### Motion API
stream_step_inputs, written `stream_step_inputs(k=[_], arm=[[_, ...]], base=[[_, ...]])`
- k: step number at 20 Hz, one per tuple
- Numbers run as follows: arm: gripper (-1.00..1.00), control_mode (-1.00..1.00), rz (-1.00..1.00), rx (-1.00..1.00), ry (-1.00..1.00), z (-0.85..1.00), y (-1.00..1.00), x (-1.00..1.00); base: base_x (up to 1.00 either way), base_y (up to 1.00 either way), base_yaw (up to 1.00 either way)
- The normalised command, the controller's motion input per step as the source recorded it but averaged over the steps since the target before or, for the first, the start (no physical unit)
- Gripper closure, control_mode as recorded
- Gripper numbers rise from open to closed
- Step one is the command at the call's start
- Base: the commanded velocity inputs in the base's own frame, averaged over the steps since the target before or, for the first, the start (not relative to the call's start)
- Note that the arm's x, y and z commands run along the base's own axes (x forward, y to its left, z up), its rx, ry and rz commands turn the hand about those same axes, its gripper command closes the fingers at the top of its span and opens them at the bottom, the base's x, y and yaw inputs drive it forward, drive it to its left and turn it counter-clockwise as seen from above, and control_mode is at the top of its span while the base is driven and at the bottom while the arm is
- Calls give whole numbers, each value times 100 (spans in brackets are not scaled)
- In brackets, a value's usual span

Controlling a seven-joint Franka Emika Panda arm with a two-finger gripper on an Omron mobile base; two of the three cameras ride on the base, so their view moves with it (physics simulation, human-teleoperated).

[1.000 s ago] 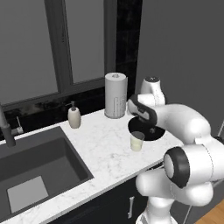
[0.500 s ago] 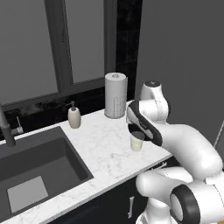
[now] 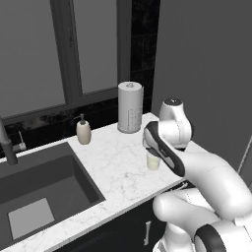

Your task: Grab a lemon wedge from the fridge and one ice cube from the ice bowl, and put them in the glass of lemonade.

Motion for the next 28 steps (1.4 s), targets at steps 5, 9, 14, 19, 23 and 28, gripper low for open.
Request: stream_step_inputs(k=[5, 9, 14, 19, 23, 28], arm=[[100, -100, 2, 0, 11, -27, 0, 37], [100, -100, 0, -1, 12, -2, 1, 13], [100, -100, 1, -5, 7, 3, 0, 0], [100, -100, 3, -13, 9, 0, 0, 0], [100, -100, 2, -14, 10, -2, 0, 1], [100, -100, 3, -10, 8, -1, 0, 2]], base=[[0, 0, 0], [0, 0, 0], [0, 0, 0], [0, 0, 0], [0, 0, 0], [0, 0, 0]])
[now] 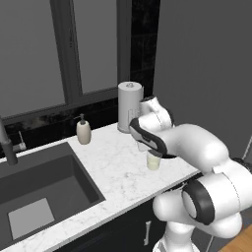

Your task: Grab a lemon wedge from the fridge and one ice cube from the ice bowl, and put them in the glass of lemonade.

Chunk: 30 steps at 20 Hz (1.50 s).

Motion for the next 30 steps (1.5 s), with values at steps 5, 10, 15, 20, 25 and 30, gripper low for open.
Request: stream_step_inputs(k=[5, 10, 15, 20, 25, 30], arm=[[100, -100, 3, -6, 3, -7, 0, 9], [100, -100, 3, -3, 0, -20, 0, 18], [100, -100, 2, -1, 0, -17, 0, 16], [100, -100, 0, -2, 0, -11, 0, 17], [100, -100, 0, -1, 0, -8, 0, 15], [100, -100, 0, -2, 0, -9, 2, 9]], base=[[0, 0, 0], [0, 0, 0], [0, 0, 0], [0, 0, 0], [0, 0, 0], [0, 0, 0]])
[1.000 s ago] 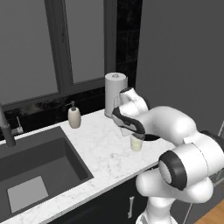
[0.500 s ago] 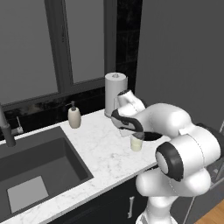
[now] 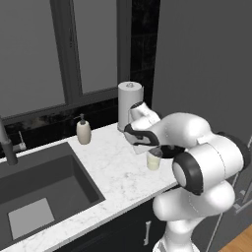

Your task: Grab a lemon wedge from the fridge and one ice cube from the ice bowl, and put them in the glass of lemonade.

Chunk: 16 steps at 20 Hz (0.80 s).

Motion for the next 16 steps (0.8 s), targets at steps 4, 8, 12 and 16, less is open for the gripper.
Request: stream_step_inputs(k=[4, 8, 12, 16], arm=[[100, -100, 0, -5, 0, -15, 15, 4], [100, -100, 0, -6, 0, -18, 19, 7], [100, -100, 0, -3, 0, -8, 6, 11], [100, -100, 0, 0, 0, 0, 0, 13]], base=[[0, 0, 0], [0, 0, 0], [0, 0, 0], [0, 0, 0]])
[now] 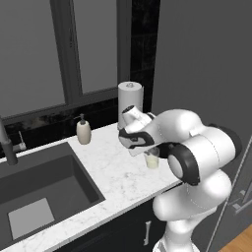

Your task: Grab a lemon wedge from the fridge and one ice cube from the ice bowl, and put them in the glass of lemonade.

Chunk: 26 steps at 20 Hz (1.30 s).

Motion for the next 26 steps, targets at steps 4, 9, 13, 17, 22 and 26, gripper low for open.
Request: stream_step_inputs(k=[4, 9, 13, 17, 22, 26], arm=[[100, -100, 0, 0, 0, 0, 0, 1], [100, -100, 0, 0, 0, 3, 0, 0], [100, -100, 0, 0, 0, 12, 0, 0], [100, -100, 0, 0, 0, 11, -5, -1], [100, -100, 0, 0, 1, -1, -7, 0], [100, -100, 0, -1, 2, -14, -5, 0]], base=[[0, 0, 0], [0, 0, 0], [0, 0, 0], [0, 0, 0], [0, 0, 0], [0, 0, 0]])
